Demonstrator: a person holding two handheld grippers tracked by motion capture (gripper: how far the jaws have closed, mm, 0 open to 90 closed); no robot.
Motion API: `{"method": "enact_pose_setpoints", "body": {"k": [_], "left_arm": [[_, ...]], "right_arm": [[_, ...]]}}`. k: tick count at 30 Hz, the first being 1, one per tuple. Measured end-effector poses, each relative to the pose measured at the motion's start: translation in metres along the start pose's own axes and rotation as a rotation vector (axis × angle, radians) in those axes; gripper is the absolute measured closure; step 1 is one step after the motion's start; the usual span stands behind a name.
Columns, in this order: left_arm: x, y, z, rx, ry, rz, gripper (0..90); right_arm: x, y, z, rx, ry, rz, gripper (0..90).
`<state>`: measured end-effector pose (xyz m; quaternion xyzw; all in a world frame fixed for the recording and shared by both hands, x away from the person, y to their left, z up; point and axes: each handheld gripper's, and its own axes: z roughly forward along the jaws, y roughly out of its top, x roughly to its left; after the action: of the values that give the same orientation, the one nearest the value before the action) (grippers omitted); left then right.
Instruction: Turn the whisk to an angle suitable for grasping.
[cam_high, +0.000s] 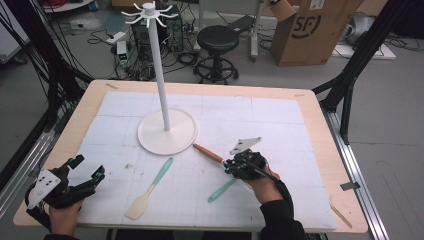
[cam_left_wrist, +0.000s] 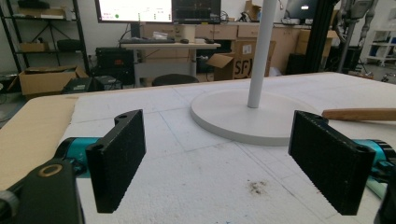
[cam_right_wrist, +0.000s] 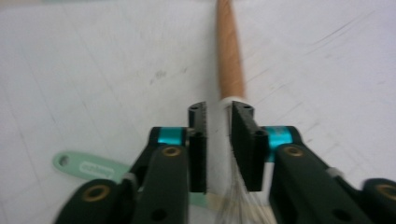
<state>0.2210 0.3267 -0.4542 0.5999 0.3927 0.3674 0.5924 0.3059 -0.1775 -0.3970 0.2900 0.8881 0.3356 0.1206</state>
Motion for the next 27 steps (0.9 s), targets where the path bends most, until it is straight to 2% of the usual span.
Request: {"method": "enact_pose_setpoints", "body": {"k": [2,4,5,6,9,15,19,21,23,27], "left_arm": [[0.000,0.000,0.000,-0.002,-0.002,0.002,19.4],[0.000,0.000,0.000,-0.004,-0.001,0.002,19.4],[0.000,0.000,0.000,-0.004,-0.001,0.002,19.4],[0.000,0.000,0.000,-0.005,0.000,0.004,19.4],[0.000,0.000,0.000,0.000,-0.001,0.000,19.3],[0.000,0.000,0.000,0.001,0.001,-0.005,19.3],[0.001,0.000,0.001,0.000,0.000,-0.010,19.3],[0.001,0.000,0.001,0.000,-0.001,-0.010,19.3],[0.001,0.000,0.000,-0.001,0.000,-0.010,19.3],[0.001,0.000,0.001,0.000,-0.001,-0.009,19.3]], "right_arm": [[-0.003,-0.006,-0.009,-0.076,-0.006,0.024,65.0],[-0.007,-0.014,-0.021,-0.154,-0.039,0.058,55.8],[-0.007,-0.014,-0.021,-0.154,-0.039,0.058,55.8],[-0.012,-0.021,-0.030,-0.207,-0.066,0.088,46.5],[-0.016,-0.029,-0.040,-0.252,-0.096,0.125,40.3],[-0.017,-0.038,-0.052,-0.293,-0.129,0.149,31.9],[-0.015,-0.036,-0.057,-0.310,-0.161,0.126,25.9],[-0.014,-0.036,-0.057,-0.314,-0.163,0.128,25.2],[-0.014,-0.033,-0.055,-0.323,-0.168,0.130,20.5],[-0.013,-0.029,-0.050,-0.306,-0.171,0.130,20.5]]}}
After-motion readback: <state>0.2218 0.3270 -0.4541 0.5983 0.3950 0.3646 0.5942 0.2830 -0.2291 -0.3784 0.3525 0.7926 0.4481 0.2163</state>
